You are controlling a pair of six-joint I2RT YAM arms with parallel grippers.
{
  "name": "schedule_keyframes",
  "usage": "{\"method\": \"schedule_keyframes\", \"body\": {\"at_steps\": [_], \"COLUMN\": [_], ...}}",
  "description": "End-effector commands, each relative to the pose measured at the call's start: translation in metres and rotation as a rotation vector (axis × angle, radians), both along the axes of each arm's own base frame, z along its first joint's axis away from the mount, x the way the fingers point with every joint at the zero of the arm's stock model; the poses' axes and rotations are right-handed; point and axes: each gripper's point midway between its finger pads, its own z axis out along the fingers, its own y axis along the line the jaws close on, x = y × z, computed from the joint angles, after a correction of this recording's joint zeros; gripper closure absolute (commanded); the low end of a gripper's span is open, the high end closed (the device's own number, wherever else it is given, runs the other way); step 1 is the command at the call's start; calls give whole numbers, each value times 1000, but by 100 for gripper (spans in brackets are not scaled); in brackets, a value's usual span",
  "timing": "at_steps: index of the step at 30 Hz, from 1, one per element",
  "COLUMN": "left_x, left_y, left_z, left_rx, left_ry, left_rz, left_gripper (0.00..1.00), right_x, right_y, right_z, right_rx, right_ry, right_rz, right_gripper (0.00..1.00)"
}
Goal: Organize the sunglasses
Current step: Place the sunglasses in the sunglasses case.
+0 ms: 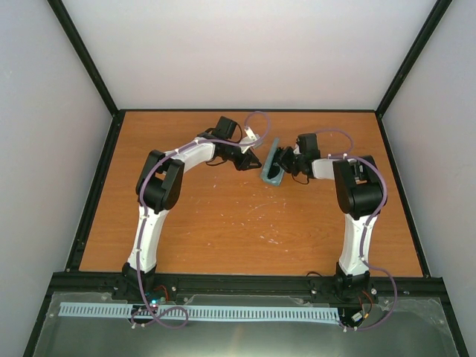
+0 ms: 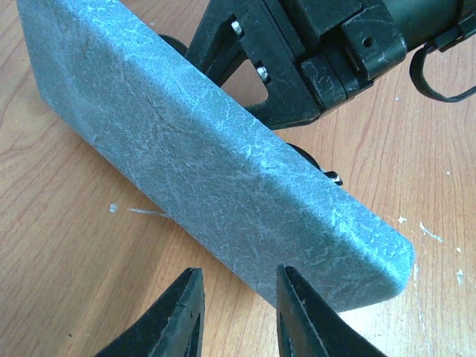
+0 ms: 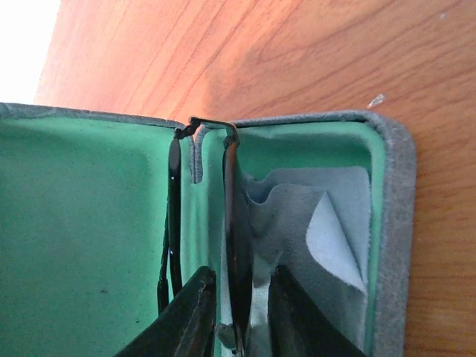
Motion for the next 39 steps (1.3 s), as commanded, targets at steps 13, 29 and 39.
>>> {"method": "schedule_keyframes", "body": {"at_steps": [13, 29, 39], "left_x": [0, 1, 1], "left_y": [-5, -5, -5], "left_z": [26, 23, 22], "left_rx": [-28, -24, -21], "left_ry": [-78, -81, -79], "left_rz": [-20, -19, -16], "left_gripper": [71, 71, 72], "right_x": [-1, -1, -5], "right_y": [-23, -6, 14], "right_z": [39, 6, -24], "right_rx": [-211, -238, -232], "right_ry": [5, 59, 107], "right_rz": [18, 56, 103], "right_gripper": [70, 91, 92]}}
